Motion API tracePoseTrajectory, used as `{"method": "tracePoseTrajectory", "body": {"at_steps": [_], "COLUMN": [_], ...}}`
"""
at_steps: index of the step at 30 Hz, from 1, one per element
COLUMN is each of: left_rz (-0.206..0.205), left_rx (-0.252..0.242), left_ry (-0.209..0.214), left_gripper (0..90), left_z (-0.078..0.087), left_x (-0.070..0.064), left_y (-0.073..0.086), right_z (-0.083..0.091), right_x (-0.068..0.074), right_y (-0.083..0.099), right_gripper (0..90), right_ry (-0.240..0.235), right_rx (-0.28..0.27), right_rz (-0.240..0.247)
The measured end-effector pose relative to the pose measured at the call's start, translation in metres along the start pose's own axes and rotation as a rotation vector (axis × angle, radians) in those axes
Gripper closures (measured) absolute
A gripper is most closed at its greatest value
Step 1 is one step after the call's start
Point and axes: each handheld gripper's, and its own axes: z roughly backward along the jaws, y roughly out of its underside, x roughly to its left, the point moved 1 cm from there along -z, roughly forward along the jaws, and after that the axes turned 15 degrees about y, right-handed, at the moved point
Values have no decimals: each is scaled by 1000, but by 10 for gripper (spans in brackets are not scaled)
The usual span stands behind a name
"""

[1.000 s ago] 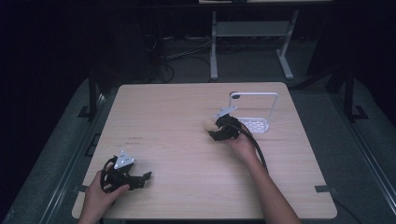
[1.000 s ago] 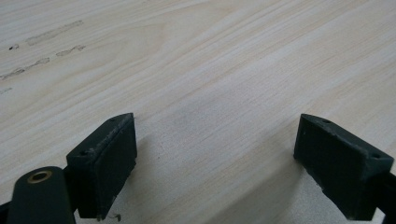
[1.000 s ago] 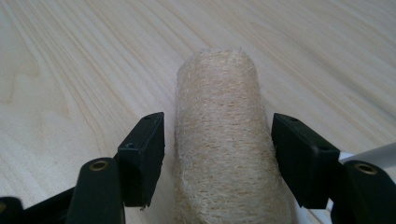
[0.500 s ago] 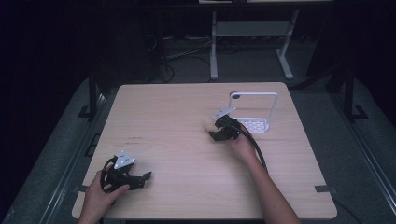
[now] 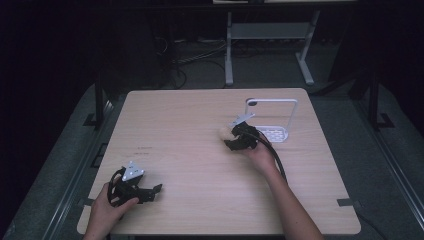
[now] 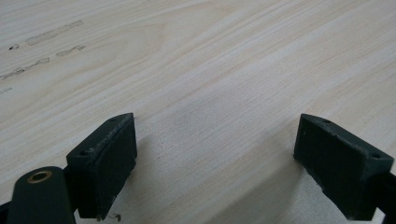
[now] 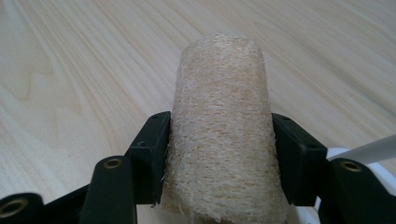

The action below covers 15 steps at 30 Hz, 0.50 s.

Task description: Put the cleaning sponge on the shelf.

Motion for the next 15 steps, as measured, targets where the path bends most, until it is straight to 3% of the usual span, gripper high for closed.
{"method": "tracePoseTrajectory", "body": {"at_steps": [15], "left_rz": [0], "left_rx": [0], "left_ry": [0], "left_gripper": [127], "left_z": [0], "left_x": [0], "left_y": [0], "right_z": [21], "right_x": [0], "right_y": [-1], "right_gripper": [421], "right_ry": [-12], "right_rx": [-13], "right_rz": [8]}}
